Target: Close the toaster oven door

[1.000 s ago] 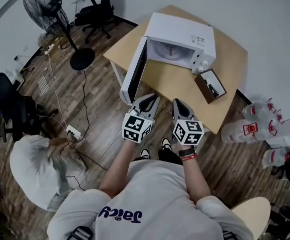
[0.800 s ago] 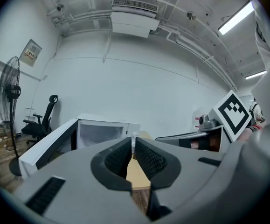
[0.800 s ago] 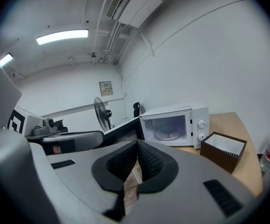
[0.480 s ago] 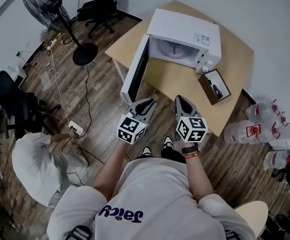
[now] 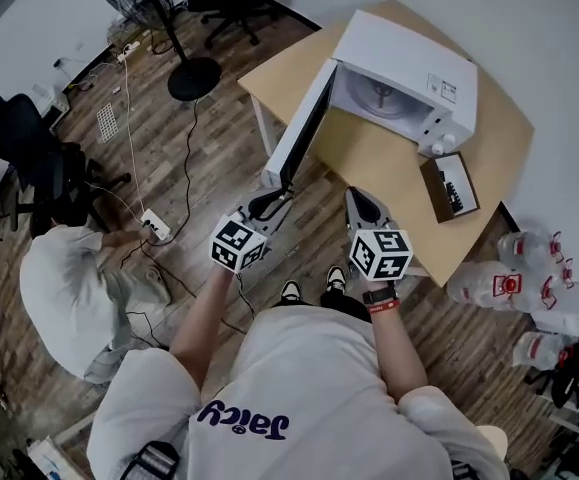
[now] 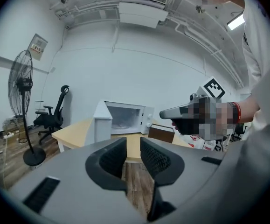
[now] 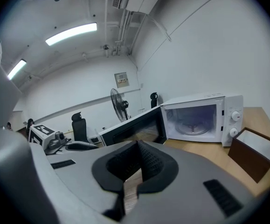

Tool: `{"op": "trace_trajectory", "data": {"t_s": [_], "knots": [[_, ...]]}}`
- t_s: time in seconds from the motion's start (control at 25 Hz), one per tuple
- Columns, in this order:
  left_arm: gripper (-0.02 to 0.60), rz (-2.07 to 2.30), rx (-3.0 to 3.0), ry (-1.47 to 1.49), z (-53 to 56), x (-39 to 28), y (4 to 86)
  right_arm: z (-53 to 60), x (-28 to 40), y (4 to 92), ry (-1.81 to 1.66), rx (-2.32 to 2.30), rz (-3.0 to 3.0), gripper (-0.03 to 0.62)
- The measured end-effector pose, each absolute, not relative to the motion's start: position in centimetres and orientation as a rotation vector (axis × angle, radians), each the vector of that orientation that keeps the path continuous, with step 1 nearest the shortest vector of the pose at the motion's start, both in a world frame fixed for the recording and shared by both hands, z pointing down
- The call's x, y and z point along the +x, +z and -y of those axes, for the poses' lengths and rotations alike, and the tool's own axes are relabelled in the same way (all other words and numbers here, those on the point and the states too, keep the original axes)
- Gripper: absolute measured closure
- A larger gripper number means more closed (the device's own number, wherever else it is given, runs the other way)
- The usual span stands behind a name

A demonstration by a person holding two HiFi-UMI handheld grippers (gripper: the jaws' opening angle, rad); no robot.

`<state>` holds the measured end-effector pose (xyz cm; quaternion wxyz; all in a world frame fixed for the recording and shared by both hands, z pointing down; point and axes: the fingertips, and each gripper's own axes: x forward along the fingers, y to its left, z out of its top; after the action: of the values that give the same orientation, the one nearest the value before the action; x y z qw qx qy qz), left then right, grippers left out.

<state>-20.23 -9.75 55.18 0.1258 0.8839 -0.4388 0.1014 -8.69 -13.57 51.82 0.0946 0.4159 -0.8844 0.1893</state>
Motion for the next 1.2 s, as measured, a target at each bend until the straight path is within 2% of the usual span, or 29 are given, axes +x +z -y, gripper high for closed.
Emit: {"op": "trace_trajectory", "data": {"t_s": [0.44,0.8,1.2], "knots": [[0.423,1.326,2.513,0.367,10.5,-25.4,57.3,14.0,-13.0,52.5,0.551,1.087,2.644,0.594],[0.318,1.258,2.569,0.472,12.7,-26.6,58.4,14.1,-14.0,53.0,0.556,1.033,2.646,0.594],[0.314,1.085,2.675,0.511,14.6,-26.1,58.0,14.2,-14.2,53.2,0.564,1.003,2.651,0.594]]}}
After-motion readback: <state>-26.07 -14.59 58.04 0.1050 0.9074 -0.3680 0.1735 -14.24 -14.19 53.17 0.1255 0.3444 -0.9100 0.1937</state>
